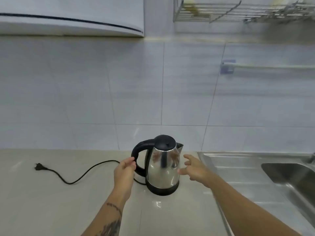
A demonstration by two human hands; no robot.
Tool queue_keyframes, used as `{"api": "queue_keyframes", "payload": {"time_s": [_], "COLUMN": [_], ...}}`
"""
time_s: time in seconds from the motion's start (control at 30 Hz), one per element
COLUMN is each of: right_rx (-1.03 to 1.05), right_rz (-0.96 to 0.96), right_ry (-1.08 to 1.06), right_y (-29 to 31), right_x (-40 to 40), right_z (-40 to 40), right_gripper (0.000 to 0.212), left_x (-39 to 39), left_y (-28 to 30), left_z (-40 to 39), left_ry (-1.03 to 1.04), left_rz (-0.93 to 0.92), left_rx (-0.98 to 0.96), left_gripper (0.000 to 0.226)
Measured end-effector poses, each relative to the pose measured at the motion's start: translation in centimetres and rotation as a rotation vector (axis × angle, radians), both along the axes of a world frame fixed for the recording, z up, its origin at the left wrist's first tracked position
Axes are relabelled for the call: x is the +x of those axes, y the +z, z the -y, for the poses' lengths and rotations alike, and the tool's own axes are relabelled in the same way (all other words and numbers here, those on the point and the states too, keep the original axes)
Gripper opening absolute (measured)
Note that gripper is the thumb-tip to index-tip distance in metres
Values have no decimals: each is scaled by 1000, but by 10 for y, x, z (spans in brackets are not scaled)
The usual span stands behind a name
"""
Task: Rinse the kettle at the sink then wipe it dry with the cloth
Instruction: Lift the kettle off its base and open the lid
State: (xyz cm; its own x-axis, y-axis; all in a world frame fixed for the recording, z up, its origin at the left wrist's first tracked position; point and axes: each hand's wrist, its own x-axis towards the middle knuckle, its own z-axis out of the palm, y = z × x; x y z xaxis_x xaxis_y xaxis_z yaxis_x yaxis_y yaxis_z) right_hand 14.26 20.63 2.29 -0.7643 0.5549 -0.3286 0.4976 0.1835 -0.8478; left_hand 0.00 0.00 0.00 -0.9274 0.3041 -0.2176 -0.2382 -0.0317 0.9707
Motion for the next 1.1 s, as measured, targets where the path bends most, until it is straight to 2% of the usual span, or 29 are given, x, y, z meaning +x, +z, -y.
{"api": "queue_keyframes", "payload": {"time_s": [0.23,0.43,0.53,0.63,0.8,0.87,1.0,1.1], "right_rx": [-97,-170,-221,-216,-112,-45,0,2], "right_rz": [24,-9,-88,-173,-295,-339,-430,-457], "right_ry": [-85,-88,-92,-68,-20,-13,-14,4], "right_y": [-18,-28,-34,-34,-20,-13,-4,0], "right_x": [-19,-35,-40,-38,-23,-15,0,16], "right_z": [-1,-11,-15,-14,-3,3,16,26], "right_gripper": [84,78,68,76,51,53,75,78], "left_x": [-35,-54,-57,-58,-55,-49,-29,-8], "left_y": [-26,-36,-39,-35,-16,-7,2,1], "left_z": [-9,-20,-22,-21,-13,-7,7,17], "left_ry": [-20,-36,-14,-4,-4,-15,-20,-18], "left_rz": [74,119,125,102,77,64,79,87], "left_rx": [38,83,109,125,159,168,174,168], "left_gripper": [38,28,28,28,27,25,29,27]}}
